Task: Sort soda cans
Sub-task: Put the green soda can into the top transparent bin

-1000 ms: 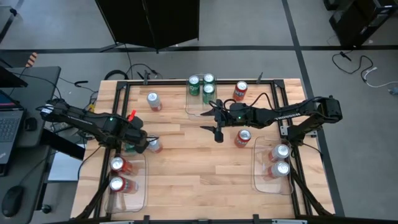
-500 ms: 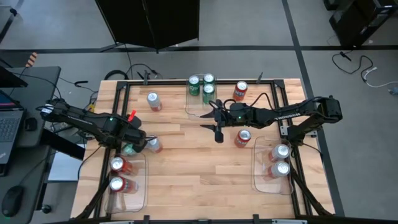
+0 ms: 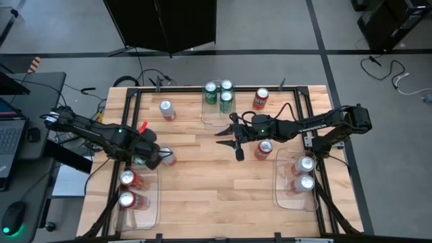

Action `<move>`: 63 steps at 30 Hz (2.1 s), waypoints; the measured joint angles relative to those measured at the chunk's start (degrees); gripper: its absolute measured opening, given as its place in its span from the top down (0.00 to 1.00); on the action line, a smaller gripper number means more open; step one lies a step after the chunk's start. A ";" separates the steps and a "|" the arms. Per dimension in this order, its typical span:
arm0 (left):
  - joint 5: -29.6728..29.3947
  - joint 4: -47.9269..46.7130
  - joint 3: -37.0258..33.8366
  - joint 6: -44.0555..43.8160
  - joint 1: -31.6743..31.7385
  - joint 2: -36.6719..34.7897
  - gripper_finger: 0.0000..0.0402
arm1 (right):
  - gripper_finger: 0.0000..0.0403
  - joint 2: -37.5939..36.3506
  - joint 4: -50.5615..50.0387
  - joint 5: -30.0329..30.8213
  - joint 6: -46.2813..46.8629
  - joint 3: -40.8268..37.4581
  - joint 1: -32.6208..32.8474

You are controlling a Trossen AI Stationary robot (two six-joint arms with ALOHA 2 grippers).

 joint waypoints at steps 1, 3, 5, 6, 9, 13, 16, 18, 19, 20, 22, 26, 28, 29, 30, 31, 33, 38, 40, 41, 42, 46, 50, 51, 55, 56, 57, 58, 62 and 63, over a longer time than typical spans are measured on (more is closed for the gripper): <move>0.90 0.59 0.00 0.72 0.02 0.00 0.99 | 0.71 0.00 0.22 0.00 0.01 0.00 0.02; 1.62 1.43 0.00 2.53 0.12 0.00 0.97 | 0.71 0.00 0.70 0.02 0.02 0.00 0.02; 1.90 1.85 0.00 2.79 0.93 0.00 0.92 | 0.70 0.00 0.83 0.02 0.02 0.00 0.00; 1.94 1.99 0.00 2.82 1.51 0.00 0.89 | 0.70 0.00 0.83 0.02 0.01 0.00 0.00; 1.76 1.84 0.00 2.85 3.08 0.00 0.78 | 0.67 0.00 0.83 0.03 -0.02 0.00 -0.09; -0.10 1.70 -0.33 2.88 5.38 0.00 0.61 | 0.62 0.00 0.80 0.04 -0.84 0.00 -0.09; 0.11 1.40 -2.94 2.86 8.02 0.00 0.49 | 0.58 0.00 0.52 0.05 -1.12 0.00 -0.09; 0.43 1.35 -5.19 4.08 9.90 -0.02 0.42 | 0.56 0.00 0.31 0.07 -1.12 0.00 -0.09; 0.53 1.38 -6.24 5.47 10.88 -0.02 0.40 | 0.55 0.00 0.29 0.07 -1.12 0.00 -0.09; 0.92 1.78 -7.18 7.06 11.87 -0.02 0.38 | 0.54 0.00 0.31 0.07 -1.12 0.00 -0.09; 2.19 4.64 -8.96 9.67 13.86 -0.07 0.35 | 0.52 0.00 0.30 0.10 -1.12 0.00 -0.09; 5.34 11.38 -12.43 13.87 16.64 -0.13 0.34 | 0.49 0.00 0.31 0.15 -1.12 0.00 -0.09; 7.07 14.41 -14.13 15.28 17.86 -0.16 0.34 | 0.48 0.00 0.29 0.17 -1.10 0.00 -0.09; 8.10 14.75 -14.69 15.72 18.42 -0.17 0.34 | 0.47 0.00 0.31 0.17 -1.10 0.00 -0.09; 8.27 15.07 -15.23 16.12 18.91 -0.20 0.34 | 0.47 0.00 0.31 0.17 -1.10 0.00 -0.09; 8.29 15.37 -15.75 16.33 19.40 -0.25 0.34 | 0.47 0.00 0.29 0.17 -1.12 0.00 -0.09; 8.37 16.17 -16.62 16.81 20.49 -0.33 0.34 | 0.47 0.00 0.29 0.18 -1.12 0.00 -0.09; 7.44 20.36 -17.36 20.57 22.54 -0.30 0.34 | 0.47 0.00 0.11 0.20 -1.12 0.01 -0.09; 6.34 22.51 -17.51 22.37 23.52 -0.19 0.34 | 0.47 0.00 0.11 0.20 -1.12 0.02 -0.09; 5.41 23.31 -17.58 23.28 24.08 -0.17 0.34 | 0.47 0.00 0.11 0.20 -1.12 0.02 -0.09; 4.24 23.98 -17.62 24.32 24.78 -0.17 0.34 | 0.47 0.00 0.11 0.20 -1.12 0.02 -0.09; -1.75 26.99 -17.78 26.93 28.40 -0.07 0.34 | 0.47 0.00 0.18 1.18 -1.53 0.02 -0.11; -3.34 32.59 -17.97 30.38 31.72 0.23 0.34 | 0.47 0.00 0.32 1.52 -1.74 0.02 -0.44; -3.99 35.08 -17.98 31.31 32.28 0.66 0.35 | 0.47 0.00 0.35 1.71 -1.75 0.02 -0.62; -3.67 43.32 -17.95 35.61 33.10 4.08 0.38 | 0.47 0.00 0.35 1.77 -1.75 0.02 -1.45; -2.54 45.63 -17.87 36.56 33.09 5.47 0.40 | 0.47 -0.04 0.33 1.77 -1.75 0.02 -1.67; -1.66 47.81 -17.73 37.50 33.07 6.95 0.41 | 0.47 -0.05 0.33 1.76 -1.75 0.02 -1.86; -0.80 50.10 -17.66 38.56 33.05 8.50 0.42 | 0.47 -0.09 0.35 1.77 -1.75 0.02 -2.03; 3.12 59.94 -17.57 42.36 32.94 13.39 0.47 | 0.47 -0.13 -0.18 1.77 -1.37 0.04 -2.36; 4.36 62.17 -17.57 43.20 32.76 14.24 0.48 | 0.47 -0.15 -0.73 1.77 -1.36 0.07 -2.33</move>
